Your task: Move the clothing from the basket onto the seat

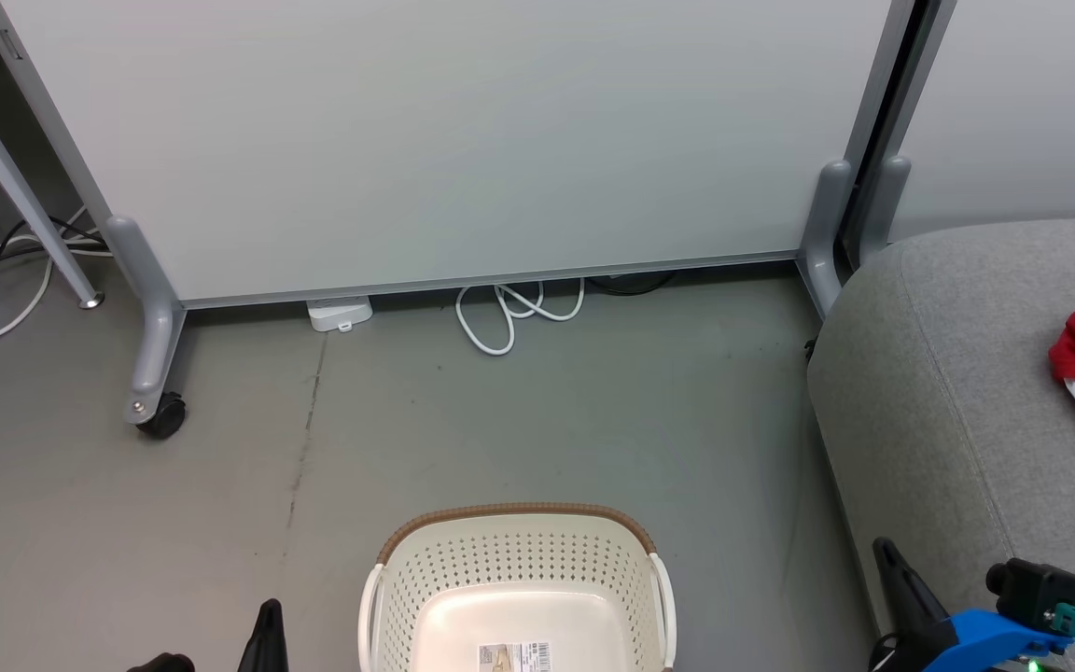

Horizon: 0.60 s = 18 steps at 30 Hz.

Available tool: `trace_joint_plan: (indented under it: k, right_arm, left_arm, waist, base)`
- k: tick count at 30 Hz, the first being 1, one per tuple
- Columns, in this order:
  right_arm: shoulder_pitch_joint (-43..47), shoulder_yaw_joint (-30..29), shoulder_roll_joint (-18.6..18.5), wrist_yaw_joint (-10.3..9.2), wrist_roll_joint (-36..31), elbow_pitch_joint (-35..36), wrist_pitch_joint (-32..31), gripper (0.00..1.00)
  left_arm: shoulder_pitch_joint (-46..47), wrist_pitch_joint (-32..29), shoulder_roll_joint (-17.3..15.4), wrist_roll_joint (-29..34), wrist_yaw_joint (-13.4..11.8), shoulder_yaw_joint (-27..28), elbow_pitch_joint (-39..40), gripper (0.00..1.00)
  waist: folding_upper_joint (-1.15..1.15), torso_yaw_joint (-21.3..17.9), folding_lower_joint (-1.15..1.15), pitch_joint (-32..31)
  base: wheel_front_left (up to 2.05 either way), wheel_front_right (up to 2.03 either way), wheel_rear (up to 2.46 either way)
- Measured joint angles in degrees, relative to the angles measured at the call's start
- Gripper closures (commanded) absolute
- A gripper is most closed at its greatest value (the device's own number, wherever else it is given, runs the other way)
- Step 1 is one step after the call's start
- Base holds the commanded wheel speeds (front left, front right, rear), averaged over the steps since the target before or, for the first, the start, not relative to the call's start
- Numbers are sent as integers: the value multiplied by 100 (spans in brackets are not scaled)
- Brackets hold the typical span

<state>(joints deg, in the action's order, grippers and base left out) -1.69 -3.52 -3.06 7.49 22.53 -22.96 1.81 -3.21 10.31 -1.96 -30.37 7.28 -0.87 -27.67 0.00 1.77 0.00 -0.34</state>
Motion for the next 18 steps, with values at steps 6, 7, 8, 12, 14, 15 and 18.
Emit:
trace_joint_plan:
  k: [6,7,8,12,14,15,18]
  right_arm:
    - [-17,-27,2,0,600,69,-75,100]
    - [-18,-32,2,0,697,81,-76,100]
    - [-19,-35,2,0,802,93,-82,100]
    - [-55,-52,2,0,1170,137,-132,100]
    - [-65,-59,3,0,1335,155,-156,100]
    - [-68,-60,3,0,1428,168,-168,100]
    - [-75,-69,4,0,1683,198,-202,100]
  left_arm:
    - [77,-143,-2,-526,-19,47,129,100]
    - [94,-171,-2,-617,-19,56,153,100]
    - [107,-191,-2,-705,-20,67,176,100]
    - [136,-275,-4,-1032,-23,111,250,100]
    - [156,-322,-5,-1184,-24,138,289,100]
    - [171,-341,-5,-1265,-24,152,311,100]
    - [223,-403,-9,-1497,-25,182,370,100]
  waist:
    - [0,-10,0,2]
    - [0,-11,0,2]
    - [0,-13,0,2]
    - [0,-19,0,3]
    - [0,-23,0,4]
    - [0,-24,0,4]
    - [0,-29,0,5]
  base:
    - [0,0,0]
    - [0,0,0]
    - [0,0,0]
    - [0,0,0]
    - [0,0,0]
    - [0,0,0]
    - [0,0,0]
